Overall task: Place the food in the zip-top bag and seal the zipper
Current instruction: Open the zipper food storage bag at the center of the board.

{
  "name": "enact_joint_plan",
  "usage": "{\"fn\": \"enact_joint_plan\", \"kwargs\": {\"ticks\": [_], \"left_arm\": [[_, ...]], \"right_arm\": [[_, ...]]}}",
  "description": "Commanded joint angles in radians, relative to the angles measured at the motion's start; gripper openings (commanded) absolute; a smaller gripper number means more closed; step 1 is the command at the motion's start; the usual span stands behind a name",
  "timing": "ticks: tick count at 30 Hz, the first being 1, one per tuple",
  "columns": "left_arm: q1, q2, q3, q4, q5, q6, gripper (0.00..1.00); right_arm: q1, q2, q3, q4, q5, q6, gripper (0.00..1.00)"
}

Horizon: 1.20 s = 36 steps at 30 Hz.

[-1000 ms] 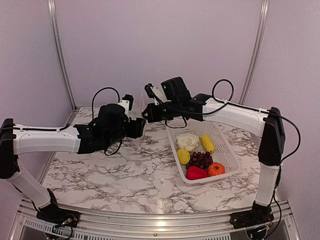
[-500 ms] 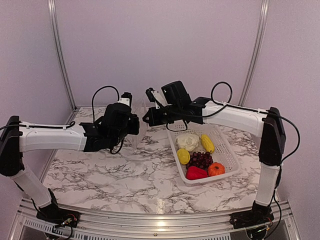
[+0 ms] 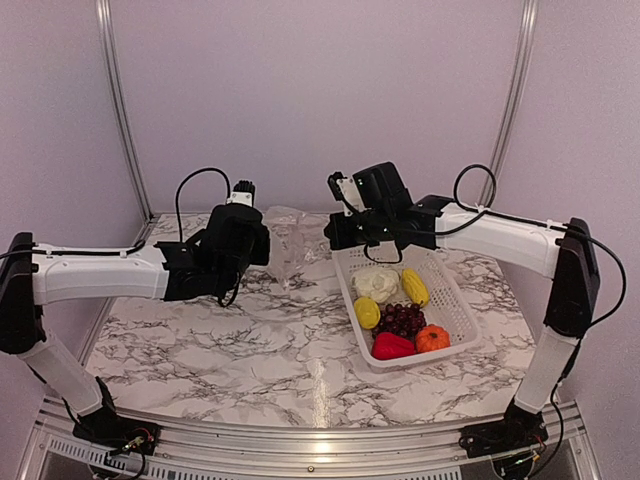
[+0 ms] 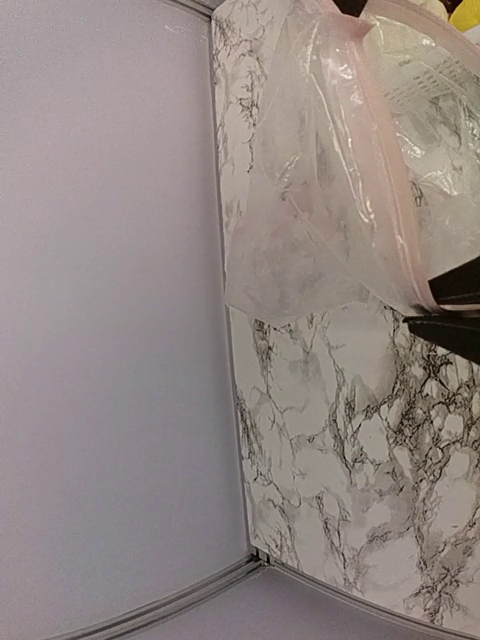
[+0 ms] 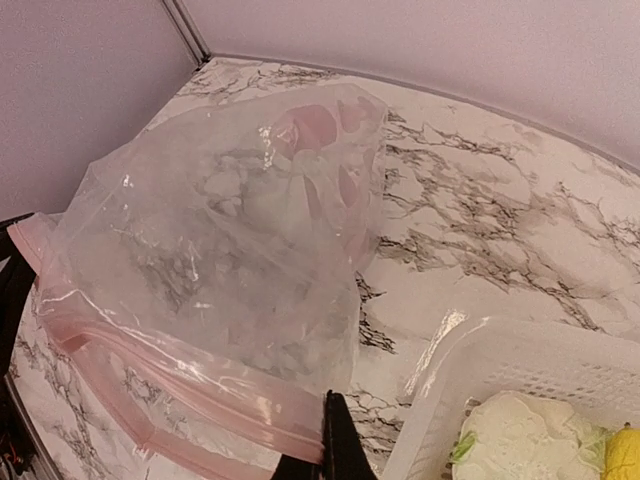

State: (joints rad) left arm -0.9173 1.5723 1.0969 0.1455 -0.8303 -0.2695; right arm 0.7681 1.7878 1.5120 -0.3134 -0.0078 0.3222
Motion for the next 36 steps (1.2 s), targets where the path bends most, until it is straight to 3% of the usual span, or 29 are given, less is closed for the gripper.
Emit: {"fn": "enact_joint_plan", "kwargs": {"ticks": [1,3,4,7,9,15,21,29,36], "left_arm": [[0.007,-0.044,0.041,-0.092,0.012,-0.005,0.06],[0.006,-0.058,0.028,-0.066,0.049,-0.002,0.07],[0.005,-0.066,0.016,-0.052,0.060,-0.014,0.12],[0.006,-0.066,-0.003,-0.021,0.116,-0.076,0.59],[0.006,-0.046,0.005,-0.032,0.144,-0.130,0.68],[0.005,0.045,0.039,-0.088,0.195,-0.258,0.70],[-0.007,0.069,0.021,-0.055,0.241,-0.289,0.71],[-0.103,-0.007,-0.129,0.240,0.195,-0.260,0.78],[-0.129,0.059,-0.136,0.309,0.186,-0.297,0.79]], "right_arm": [[-0.014,-0.019,0.021,-0.025,0.139,-0.028,0.00],[-0.016,-0.010,0.023,-0.022,0.108,-0.026,0.00],[-0.016,-0.006,0.025,-0.017,0.078,-0.017,0.00],[-0.014,0.004,0.031,0.014,-0.040,0.012,0.00],[-0.009,0.012,0.045,0.027,-0.074,0.023,0.00],[0.001,0.028,0.082,0.030,-0.095,0.038,0.00],[0.008,0.035,0.074,0.040,-0.077,0.045,0.00],[0.008,0.065,0.105,0.033,-0.076,0.051,0.00],[0.008,0.071,0.110,0.030,-0.067,0.047,0.00]]}}
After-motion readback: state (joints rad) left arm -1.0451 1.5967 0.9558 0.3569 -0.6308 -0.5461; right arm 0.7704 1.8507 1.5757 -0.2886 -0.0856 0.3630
